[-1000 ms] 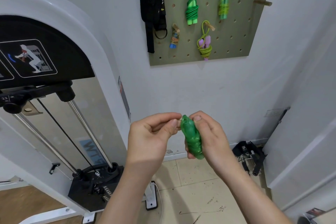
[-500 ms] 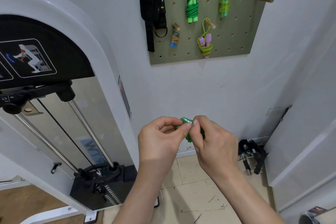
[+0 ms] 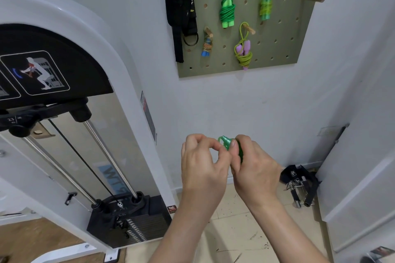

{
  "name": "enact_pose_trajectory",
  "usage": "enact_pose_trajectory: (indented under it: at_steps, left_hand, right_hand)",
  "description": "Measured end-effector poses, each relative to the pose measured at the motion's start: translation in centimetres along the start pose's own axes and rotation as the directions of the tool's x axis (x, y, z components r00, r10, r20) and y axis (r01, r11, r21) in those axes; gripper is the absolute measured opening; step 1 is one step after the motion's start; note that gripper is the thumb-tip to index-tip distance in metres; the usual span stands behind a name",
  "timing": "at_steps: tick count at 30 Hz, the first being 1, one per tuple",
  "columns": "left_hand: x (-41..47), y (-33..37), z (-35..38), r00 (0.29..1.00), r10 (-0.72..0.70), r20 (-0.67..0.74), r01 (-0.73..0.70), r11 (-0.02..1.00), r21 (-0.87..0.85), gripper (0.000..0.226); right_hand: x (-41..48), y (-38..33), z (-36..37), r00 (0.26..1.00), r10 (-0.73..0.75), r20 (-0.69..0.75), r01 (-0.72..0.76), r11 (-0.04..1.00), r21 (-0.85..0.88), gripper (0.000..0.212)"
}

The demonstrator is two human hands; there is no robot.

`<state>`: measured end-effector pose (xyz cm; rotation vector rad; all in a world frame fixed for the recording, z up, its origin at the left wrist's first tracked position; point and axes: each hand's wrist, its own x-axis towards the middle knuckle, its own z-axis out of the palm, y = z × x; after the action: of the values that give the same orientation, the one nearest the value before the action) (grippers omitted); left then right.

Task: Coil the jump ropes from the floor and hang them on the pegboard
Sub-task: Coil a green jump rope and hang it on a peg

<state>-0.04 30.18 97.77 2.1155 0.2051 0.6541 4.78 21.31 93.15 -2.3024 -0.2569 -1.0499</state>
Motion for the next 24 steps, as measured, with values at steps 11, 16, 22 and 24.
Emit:
enact_pose_trajectory:
  at_steps: [11,16,22,24]
  left_hand:
    - [0.2,-0.6,0.7,0.997,-0.056,-0.046,0.051,0.994,-0.1,0.013]
    - [1.6,0.4,0.4,0.96,-0.26,0.102,0.272,0.953,-0.131,0.019]
    - [3.0,0.8,0.8,0.895,-0.283,0.345,0.388,0.875,-0.289,0.01]
    - [3.1,1.4,1.6,0.909,-0.266,0.321,0.366,0.876,-0.313,0.01]
  right_hand:
    - [0.1,0.6,-0.1,0.996,-0.021,0.088,0.013,0.996,0.089,0.039]
    - [0.1,1.2,-0.2,0.994,-0.074,0.085,0.07,0.997,0.041,0.035]
    - [0.9,3.2,-0.4,0.996,-0.063,0.068,0.064,0.998,-0.011,0.034]
    - [1.8,3.8,-0.5,0.996,-0.041,0.08,0.04,0.999,0.018,0.039]
